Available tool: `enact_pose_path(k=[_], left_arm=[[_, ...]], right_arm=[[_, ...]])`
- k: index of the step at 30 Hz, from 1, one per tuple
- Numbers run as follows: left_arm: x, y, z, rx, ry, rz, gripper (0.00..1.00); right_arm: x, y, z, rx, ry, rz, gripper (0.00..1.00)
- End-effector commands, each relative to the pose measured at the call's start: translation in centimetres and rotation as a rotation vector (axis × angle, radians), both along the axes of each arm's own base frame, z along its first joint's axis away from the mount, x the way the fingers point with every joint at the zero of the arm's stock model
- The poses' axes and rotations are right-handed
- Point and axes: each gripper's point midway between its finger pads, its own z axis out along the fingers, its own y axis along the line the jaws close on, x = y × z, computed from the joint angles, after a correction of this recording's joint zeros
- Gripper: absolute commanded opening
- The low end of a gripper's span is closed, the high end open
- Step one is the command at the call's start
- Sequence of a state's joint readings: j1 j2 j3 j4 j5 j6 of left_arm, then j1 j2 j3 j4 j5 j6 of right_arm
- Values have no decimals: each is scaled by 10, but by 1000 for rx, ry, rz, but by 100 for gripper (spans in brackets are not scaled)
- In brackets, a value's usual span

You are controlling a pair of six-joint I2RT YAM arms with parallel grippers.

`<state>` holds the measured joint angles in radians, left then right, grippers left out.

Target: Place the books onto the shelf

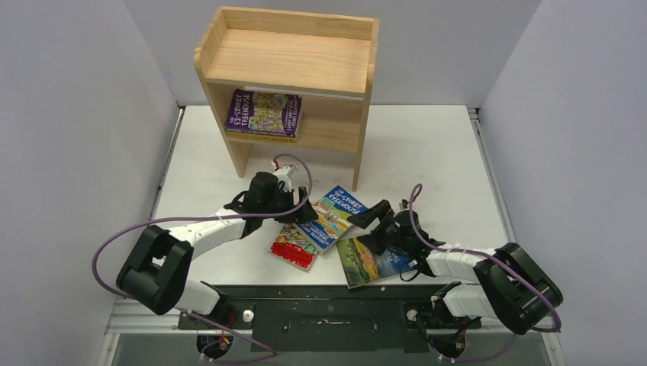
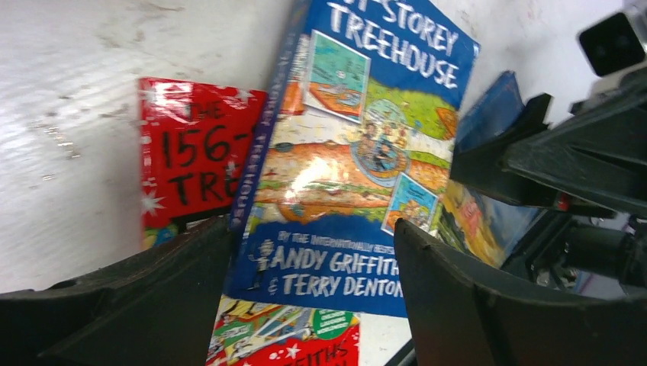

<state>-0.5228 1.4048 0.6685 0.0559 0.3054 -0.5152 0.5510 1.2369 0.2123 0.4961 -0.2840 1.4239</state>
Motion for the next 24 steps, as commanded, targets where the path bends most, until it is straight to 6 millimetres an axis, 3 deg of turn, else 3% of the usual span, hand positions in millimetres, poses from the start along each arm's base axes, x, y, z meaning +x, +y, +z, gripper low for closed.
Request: enact_pose_path(k=[1,6,12,15,20,24], left_arm=[[-4,-36,27,-136,-45,-106,75],[-22,-60,26,-222,27,-167,75],[-40,-74,35,-306,67,-207,75],[-36,-71,30,-287,64,-173,75],[-15,-47,9,-89,21,-81,75],[-13,-49,-2,-54,40,-115,75]], right_arm=[[15,12,12,69,-36,-40,90],[15,14,8,88,-35,-48,90],[10,13,-1,64,-29,-24,90],[3,8,-8,55,-12,-27,90],[-5,-9,-24,-65,20,-40,91],[2,-24,-26,-162,-18,-79,95]])
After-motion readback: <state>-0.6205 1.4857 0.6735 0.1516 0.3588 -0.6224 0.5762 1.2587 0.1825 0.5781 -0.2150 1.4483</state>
